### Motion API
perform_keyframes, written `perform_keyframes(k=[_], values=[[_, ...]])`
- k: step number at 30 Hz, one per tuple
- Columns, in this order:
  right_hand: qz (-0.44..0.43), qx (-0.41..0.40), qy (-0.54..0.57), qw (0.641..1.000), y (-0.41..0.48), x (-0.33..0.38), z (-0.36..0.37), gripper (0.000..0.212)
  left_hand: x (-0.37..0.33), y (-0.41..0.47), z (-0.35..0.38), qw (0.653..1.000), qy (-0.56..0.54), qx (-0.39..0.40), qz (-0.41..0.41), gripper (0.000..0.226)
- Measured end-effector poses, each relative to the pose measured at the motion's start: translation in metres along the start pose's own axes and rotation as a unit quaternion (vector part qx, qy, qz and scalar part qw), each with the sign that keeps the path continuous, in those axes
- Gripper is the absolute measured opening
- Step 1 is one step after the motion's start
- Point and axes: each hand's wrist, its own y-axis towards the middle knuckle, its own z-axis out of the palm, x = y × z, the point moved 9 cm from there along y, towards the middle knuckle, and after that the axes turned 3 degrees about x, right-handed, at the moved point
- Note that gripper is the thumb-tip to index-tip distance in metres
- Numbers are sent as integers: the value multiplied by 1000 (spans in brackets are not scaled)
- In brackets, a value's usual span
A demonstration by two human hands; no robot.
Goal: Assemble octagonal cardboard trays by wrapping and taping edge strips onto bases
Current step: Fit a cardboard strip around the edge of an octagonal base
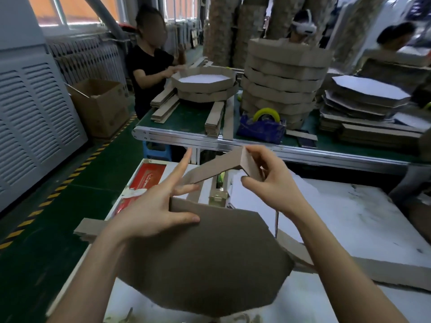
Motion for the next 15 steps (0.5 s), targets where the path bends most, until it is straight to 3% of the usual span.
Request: perform_keyframes(k=[6, 9, 11, 13, 15], values=[[55, 7, -6, 998, -35, -25, -39, 57, -10, 9, 7, 996, 46, -30, 74, 117], [127, 93, -70, 985, -53, -50, -47, 52, -11, 11, 11, 994, 65, -32, 85, 107], [173, 164, -99, 966, -64, -57, -42, 59, -15, 12, 15, 990, 91, -42, 98, 101], [147, 106, -101, 978, -54, -40, -47, 63, -23, 12, 20, 985, 125, -52, 111, 99], [72, -12, -82, 994, -32, -8, -51, 40, -34, 13, 27, 980, 146, -47, 126, 98]])
